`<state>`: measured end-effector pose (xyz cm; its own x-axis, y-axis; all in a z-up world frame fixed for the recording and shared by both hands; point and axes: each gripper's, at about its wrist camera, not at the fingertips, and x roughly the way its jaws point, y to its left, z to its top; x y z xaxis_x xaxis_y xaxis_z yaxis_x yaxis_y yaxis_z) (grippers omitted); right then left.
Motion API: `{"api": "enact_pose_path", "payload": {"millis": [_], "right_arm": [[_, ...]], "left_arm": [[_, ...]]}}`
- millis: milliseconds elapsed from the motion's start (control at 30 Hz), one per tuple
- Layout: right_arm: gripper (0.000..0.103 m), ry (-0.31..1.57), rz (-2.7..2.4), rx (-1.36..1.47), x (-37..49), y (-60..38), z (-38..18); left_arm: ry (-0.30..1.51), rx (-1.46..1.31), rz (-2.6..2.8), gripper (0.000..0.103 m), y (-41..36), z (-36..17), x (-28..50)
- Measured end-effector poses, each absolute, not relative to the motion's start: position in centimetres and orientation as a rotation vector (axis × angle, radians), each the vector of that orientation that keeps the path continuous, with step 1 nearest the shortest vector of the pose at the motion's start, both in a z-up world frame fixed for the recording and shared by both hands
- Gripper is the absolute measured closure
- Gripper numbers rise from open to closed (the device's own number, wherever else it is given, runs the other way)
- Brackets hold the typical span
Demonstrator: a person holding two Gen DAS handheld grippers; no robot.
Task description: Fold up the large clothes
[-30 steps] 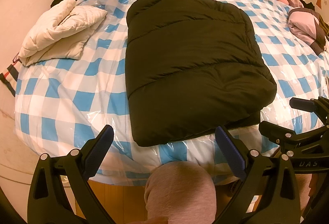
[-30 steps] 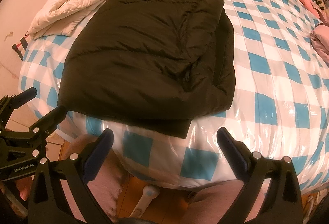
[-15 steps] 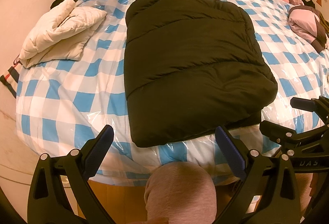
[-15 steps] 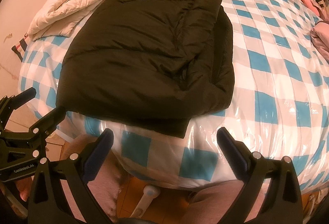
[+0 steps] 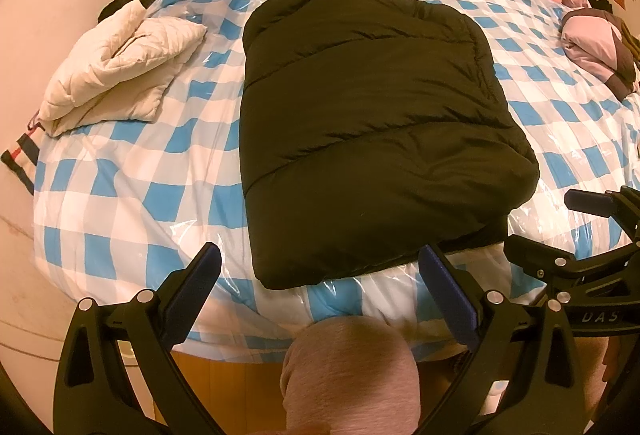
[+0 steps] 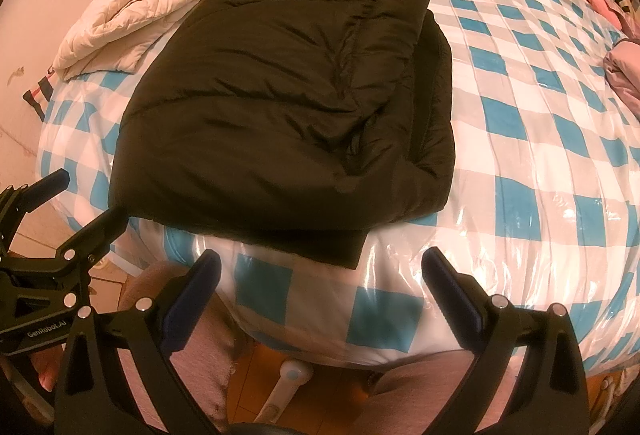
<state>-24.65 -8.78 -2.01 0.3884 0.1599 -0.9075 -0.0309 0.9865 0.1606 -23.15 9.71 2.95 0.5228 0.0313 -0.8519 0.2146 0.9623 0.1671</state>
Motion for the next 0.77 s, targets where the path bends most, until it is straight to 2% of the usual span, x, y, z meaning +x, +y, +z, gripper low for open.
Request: {"api": "enact_pose_path", "payload": {"millis": [267,400,767], "right_arm": [[0.007,1.165,0.123,0.139,-24.6,-9.4,-1.9],[0.007,1.157,0.119,0.147,-24.7,-9.9,-1.7],[0.007,1.119,0.11,0.178,-25.9,-11.4,-0.6]], "left_arm": [[0.936,0.18,-0.132,0.008,9.9,4.3,-24.1],[0.89,0.23,-0.093,0.008,9.5,4.9,-24.4],[0.932,0.234,-0.1,0.008,7.5,5.3,-25.3]]}}
